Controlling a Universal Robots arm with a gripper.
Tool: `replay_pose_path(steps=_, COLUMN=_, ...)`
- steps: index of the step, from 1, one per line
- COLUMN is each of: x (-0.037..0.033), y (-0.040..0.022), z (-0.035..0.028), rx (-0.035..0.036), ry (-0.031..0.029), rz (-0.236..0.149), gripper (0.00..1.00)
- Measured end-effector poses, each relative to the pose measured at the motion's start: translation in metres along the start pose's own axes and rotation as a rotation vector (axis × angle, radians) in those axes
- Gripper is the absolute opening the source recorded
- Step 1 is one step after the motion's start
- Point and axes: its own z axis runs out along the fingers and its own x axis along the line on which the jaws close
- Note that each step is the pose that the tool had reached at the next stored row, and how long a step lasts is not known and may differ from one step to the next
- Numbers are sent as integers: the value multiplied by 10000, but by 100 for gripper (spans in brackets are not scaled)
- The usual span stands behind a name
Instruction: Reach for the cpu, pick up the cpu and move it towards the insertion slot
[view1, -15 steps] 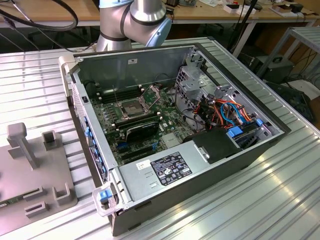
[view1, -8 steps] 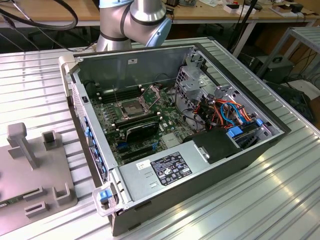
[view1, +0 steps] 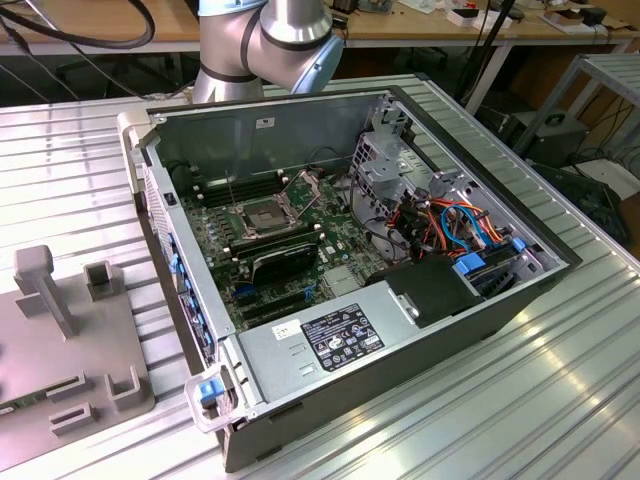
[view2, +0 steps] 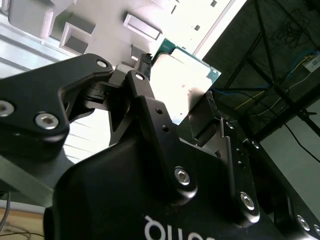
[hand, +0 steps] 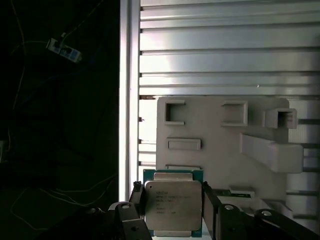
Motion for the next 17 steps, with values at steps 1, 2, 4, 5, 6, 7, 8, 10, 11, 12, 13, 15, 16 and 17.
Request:
replay_pose_path(steps=1, x=1, y=0, z=-6, rx=-8, ry=-1, rz=-1, gripper=55)
replay_pose_path(steps=2, x=1, y=0, z=-7, rx=-13, ry=-1, rz=-2, gripper=55)
replay_pose_path(steps=4, x=1, y=0, z=-7, rx=-15, ry=0, rz=-2, gripper=55)
replay_pose_path(steps=5, x=1, y=0, z=-8, rx=-16, ry=1, rz=-2, gripper=55)
replay_pose_path(steps=6, x=1, y=0, z=-8, rx=-19, ry=1, rz=-2, gripper=55)
replay_pose_path(steps=7, x=1, y=0, z=-8, rx=-20, ry=1, rz=-3, gripper=55)
replay_pose_path(steps=8, x=1, y=0, z=-8, rx=-20, ry=2, rz=-2, gripper=55)
replay_pose_path(steps=10, x=2, y=0, z=-11, rx=-21, ry=1, rz=-3, gripper=55)
replay_pose_path(steps=11, x=3, y=0, z=-17, rx=-23, ry=2, rz=-3, gripper=55)
replay_pose_path(steps=12, x=3, y=0, z=-20, rx=-27, ry=1, rz=-3, gripper=55)
replay_pose_path(steps=13, x=3, y=0, z=-26, rx=-28, ry=1, rz=-3, gripper=55)
replay_pose_path(steps=15, x=5, y=0, z=-40, rx=-27, ry=2, rz=-3, gripper=55)
replay_pose_path(steps=16, x=6, y=0, z=-48, rx=-28, ry=2, rz=-4, gripper=55)
replay_pose_path(steps=17, x=7, y=0, z=-57, rx=-33, ry=1, rz=-4, gripper=55)
